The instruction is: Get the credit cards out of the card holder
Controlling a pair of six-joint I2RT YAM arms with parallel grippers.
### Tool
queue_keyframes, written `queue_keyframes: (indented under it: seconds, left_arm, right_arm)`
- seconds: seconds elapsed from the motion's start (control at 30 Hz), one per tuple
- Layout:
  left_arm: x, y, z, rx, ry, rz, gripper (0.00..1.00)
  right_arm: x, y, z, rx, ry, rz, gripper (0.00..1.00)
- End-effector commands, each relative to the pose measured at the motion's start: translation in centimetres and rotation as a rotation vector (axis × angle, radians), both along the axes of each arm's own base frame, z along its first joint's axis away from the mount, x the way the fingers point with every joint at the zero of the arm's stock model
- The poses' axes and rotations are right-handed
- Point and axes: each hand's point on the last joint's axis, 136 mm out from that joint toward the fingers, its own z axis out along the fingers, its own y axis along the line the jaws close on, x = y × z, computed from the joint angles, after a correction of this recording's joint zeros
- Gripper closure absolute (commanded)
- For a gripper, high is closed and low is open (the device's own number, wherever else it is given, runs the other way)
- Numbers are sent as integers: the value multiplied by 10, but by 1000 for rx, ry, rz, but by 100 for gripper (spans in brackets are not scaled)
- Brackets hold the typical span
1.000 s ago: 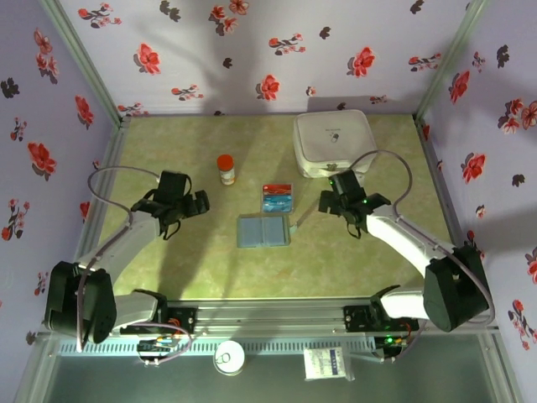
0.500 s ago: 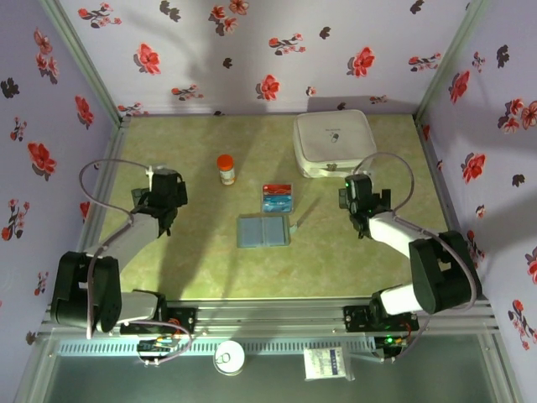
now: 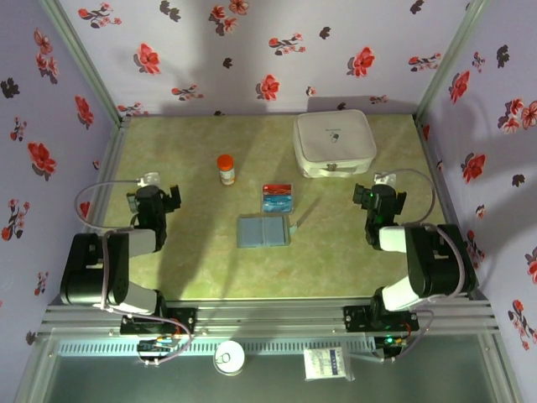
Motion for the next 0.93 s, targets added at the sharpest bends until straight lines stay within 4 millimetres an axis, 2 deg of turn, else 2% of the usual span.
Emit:
queue_keyframes:
  seconds: [0.0,0.07,0.9]
  left_arm:
    - [12,-17,12,-8,-85,-115,0]
    - [17,-17,10,-10,-61,-118,0]
    - [16,-17,9,-13,-58,-113,0]
  right_arm:
    - [10,11,15,49,-105,59,1]
    - [10,11,13,53,-83,59,1]
    - [12,7,13,75,-81,54,1]
